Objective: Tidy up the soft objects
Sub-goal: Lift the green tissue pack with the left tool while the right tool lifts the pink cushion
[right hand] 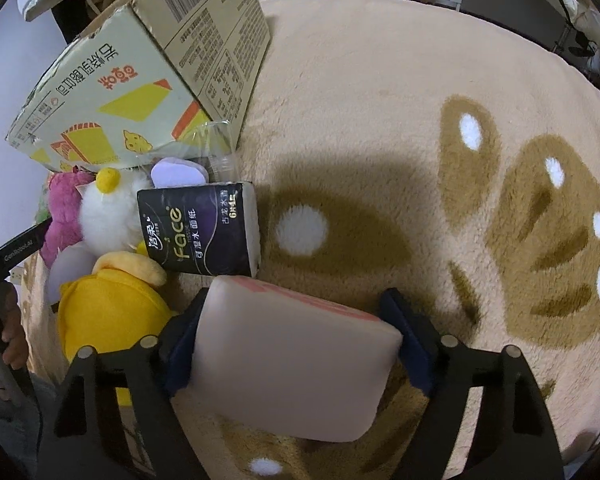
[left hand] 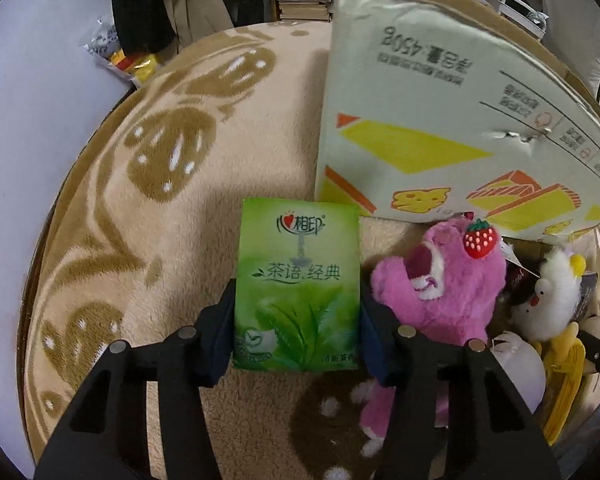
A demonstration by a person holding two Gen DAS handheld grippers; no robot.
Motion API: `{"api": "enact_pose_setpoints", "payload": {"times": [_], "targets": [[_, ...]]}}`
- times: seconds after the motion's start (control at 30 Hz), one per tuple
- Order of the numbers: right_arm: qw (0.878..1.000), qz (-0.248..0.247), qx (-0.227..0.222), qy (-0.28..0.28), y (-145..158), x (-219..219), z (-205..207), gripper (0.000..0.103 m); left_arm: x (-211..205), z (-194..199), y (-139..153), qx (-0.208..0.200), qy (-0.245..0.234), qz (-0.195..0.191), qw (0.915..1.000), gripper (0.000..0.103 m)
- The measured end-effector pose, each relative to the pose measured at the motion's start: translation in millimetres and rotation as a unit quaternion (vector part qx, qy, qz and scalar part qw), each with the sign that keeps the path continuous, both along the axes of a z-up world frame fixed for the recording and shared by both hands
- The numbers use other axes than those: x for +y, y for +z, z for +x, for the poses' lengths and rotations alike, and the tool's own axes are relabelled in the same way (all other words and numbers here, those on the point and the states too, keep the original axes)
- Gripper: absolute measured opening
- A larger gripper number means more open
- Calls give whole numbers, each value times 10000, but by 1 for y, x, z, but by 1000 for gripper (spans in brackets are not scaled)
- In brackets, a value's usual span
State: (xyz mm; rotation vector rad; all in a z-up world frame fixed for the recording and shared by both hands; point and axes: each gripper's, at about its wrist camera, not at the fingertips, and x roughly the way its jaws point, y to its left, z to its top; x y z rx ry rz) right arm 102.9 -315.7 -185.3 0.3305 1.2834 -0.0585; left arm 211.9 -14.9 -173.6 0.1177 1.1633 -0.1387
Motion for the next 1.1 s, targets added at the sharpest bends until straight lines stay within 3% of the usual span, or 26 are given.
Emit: {"api": "enact_pose_setpoints", "payload": {"times": [0.3,0.8,1.1], "targets": [[10000,46,-15,-24,4,2,-3,73,1,-11,9,-171,75,34,9998,51],[9995,116,-73,-281,18,-10,-14,72,-6,-28,34,-705,45,307,9970,52],[9983,40,-468,-345,43,-18,-29,69,-1,-47,57,-1133,153,392,9927,51]]}}
